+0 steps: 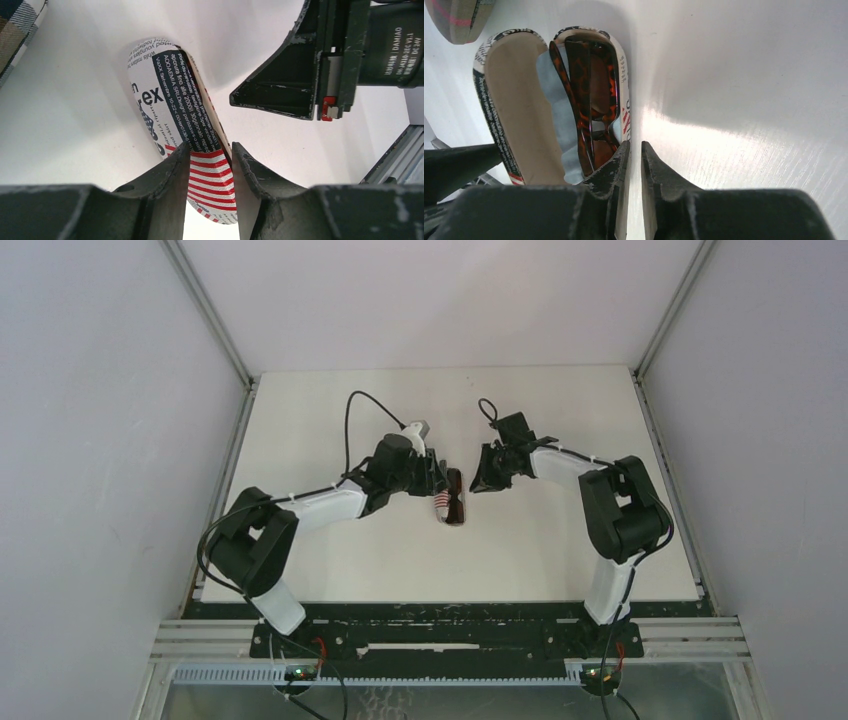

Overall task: Organize the sunglasses
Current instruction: Close the sunglasses case at the center of the board.

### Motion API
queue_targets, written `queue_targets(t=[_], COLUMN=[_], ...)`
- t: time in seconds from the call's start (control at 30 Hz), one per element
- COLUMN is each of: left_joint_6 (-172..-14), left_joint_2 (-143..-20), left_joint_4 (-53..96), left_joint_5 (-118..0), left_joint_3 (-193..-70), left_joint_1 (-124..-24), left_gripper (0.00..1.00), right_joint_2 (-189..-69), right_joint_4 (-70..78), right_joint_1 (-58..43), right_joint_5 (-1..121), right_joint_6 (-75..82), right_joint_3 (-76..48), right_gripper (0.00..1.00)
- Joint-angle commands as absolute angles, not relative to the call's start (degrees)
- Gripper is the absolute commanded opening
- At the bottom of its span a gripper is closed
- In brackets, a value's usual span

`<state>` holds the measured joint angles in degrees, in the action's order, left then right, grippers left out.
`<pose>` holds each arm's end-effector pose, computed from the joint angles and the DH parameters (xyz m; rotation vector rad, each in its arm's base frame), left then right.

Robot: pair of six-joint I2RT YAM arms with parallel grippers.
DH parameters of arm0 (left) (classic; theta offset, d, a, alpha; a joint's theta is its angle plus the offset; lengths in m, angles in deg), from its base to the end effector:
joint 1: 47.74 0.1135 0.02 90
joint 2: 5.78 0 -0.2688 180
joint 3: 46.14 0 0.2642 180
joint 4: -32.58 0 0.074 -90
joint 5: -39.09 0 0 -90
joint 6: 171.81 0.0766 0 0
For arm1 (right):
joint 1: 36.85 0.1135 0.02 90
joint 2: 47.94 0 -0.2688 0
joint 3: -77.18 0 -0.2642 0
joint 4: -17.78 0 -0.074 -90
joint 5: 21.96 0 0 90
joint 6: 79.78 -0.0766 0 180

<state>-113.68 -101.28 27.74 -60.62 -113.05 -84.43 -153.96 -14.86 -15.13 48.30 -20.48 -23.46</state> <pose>0.3151 -0.2509 0.1723 0.1995 2.2685 -0.8491 0.3666 0.1739 0.1277 0.0832 2.7147 0.7524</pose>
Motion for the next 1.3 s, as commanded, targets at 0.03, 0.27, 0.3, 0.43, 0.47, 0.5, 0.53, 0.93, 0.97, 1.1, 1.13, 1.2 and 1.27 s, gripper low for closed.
queue_targets(t=[0.03, 0.27, 0.3, 0.43, 0.47, 0.5, 0.53, 0.93, 0.97, 1.1, 1.13, 1.2, 1.27], left_joint_6=[-112.5, -112.2, -112.2, -112.0, -111.8, -111.7, -111.5, -110.1, -110.1, -110.1, -110.1, -110.1, -110.1], left_joint_2=[-101.3, -102.4, -102.6, -103.3, -103.5, -103.7, -104.0, -108.2, -108.6, -109.9, -110.2, -110.7, -111.0], left_joint_4=[27.9, 27.0, 26.8, 25.7, 25.3, 24.8, 24.1, 20.0, 19.8, 19.7, 19.7, 19.7, 19.8], left_joint_5=[-61.2, -60.7, -60.5, -59.9, -59.8, -59.5, -59.2, -57.6, -57.6, -57.6, -57.6, -57.6, -57.6], left_joint_3=[-117.3, -117.8, -117.8, -118.4, -118.8, -119.0, -119.4, -123.1, -123.3, -123.6, -123.7, -123.7, -123.8], left_joint_1=[-85.7, -86.1, -86.1, -86.4, -86.5, -86.6, -86.7, -88.7, -88.8, -89.3, -89.4, -89.6, -89.7], left_gripper=[0.40, 0.39, 0.38, 0.37, 0.36, 0.35, 0.35, 0.32, 0.32, 0.32, 0.31, 0.31, 0.30], right_joint_2=[-155.8, -158.8, -159.0, -159.6, -159.7, -159.7, -159.7, -159.3, -159.3, -159.2, -159.1, -159.0, -159.0], right_joint_4=[-12.8, -11.4, -11.2, -10.5, -10.4, -10.4, -10.3, -10.4, -10.4, -10.4, -10.4, -10.4, -10.2], right_joint_1=[-15.5, -15.5, -15.5, -15.5, -15.5, -15.4, -15.4, -15.4, -15.4, -15.5, -15.5, -15.5, -15.5], right_joint_5=[47.3, 43.7, 43.2, 41.3, 41.0, 40.8, 40.8, 41.1, 41.2, 41.5, 41.5, 41.7, 41.8], right_joint_6=[-19.7, -20.2, -20.3, -20.3, -20.3, -20.4, -20.4, -20.2, -20.3, -20.2, -20.3, -20.4, -20.5], right_joint_3=[-23.0, -22.3, -22.2, -22.1, -22.1, -22.1, -22.1, -22.1, -22.1, -22.1, -22.1, -22.1, -22.1], right_gripper=[0.12, 0.11, 0.11, 0.11, 0.11, 0.11, 0.11, 0.11, 0.11, 0.11, 0.11, 0.11, 0.11])
